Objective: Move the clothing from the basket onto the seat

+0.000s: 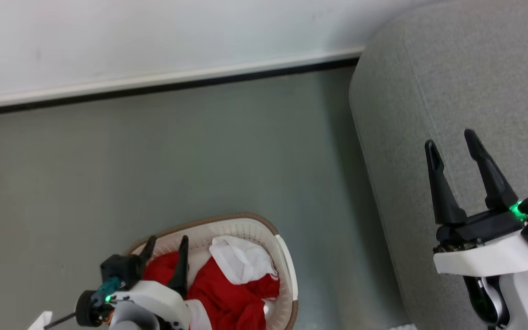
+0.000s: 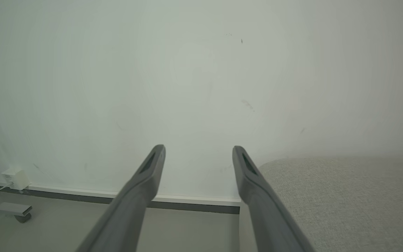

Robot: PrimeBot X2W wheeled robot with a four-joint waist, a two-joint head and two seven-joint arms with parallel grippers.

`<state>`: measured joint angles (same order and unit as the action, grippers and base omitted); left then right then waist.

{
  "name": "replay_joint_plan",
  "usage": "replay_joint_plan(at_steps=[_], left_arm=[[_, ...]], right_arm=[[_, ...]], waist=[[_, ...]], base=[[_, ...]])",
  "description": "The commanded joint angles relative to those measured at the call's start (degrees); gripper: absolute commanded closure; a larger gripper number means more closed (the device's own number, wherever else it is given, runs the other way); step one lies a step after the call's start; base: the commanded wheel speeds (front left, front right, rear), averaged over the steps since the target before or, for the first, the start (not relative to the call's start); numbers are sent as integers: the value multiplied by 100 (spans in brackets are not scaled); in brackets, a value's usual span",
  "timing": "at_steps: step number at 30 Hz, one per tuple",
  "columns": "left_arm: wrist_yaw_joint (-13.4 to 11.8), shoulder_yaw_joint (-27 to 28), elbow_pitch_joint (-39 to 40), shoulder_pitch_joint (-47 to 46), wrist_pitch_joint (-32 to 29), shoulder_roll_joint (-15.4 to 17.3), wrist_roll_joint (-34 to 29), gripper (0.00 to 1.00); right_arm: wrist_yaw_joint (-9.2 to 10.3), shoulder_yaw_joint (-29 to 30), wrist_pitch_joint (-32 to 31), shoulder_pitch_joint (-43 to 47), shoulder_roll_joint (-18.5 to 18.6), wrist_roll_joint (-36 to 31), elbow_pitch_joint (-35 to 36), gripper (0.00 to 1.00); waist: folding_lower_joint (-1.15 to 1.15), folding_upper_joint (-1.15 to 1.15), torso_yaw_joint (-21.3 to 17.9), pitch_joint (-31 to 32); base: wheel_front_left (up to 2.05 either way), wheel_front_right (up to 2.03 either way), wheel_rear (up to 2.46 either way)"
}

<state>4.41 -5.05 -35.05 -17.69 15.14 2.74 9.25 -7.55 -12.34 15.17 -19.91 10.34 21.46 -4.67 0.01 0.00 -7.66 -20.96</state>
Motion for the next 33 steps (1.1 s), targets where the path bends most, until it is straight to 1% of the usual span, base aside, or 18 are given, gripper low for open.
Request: replay_joint_plan(at_steps=[1,6,10,16,20,22,25,30,33], left_arm=[[38,-18,-126,-141,2,27,64,0],[188,-208,-952,-650,3,28,74,0],[248,-323,-1525,-1091,2,35,91,0],[290,-521,-2535,-1764,-52,144,126,0],[307,-618,-3090,-2173,-302,184,217,0],[306,-573,-3285,-2353,-434,173,396,0],[307,-649,-3483,-2543,-658,221,541,0],[300,-839,-3635,-2833,-933,410,634,0],[301,-890,-3699,-2982,-1097,467,713,0]], right_arm=[[12,21,-4,-120,-1,73,60,0],[12,97,-3,-390,10,89,301,0],[12,240,-4,-565,-18,58,531,0],[12,309,-3,-890,-57,12,841,0],[12,369,-4,-1125,-98,26,1047,0],[12,422,-4,-1219,-176,109,1158,0],[12,451,-4,-1345,-231,127,1338,0],[12,493,-4,-1524,-283,124,1599,0],[12,516,-4,-1604,-323,99,1720,0]], waist=[[-1,0,-118,-302],[-1,0,-225,-776],[-1,0,-293,-1151],[-1,0,-463,-1732],[-1,0,-603,-2147],[-1,0,-664,-2312],[-1,0,-772,-2556],[-1,0,-928,-2951],[-1,0,-1019,-3153]], base=[[0,0,0],[0,0,0],[0,0,0],[0,0,0],[0,0,0],[0,0,0],[0,0,0],[0,0,0],[0,0,0]])
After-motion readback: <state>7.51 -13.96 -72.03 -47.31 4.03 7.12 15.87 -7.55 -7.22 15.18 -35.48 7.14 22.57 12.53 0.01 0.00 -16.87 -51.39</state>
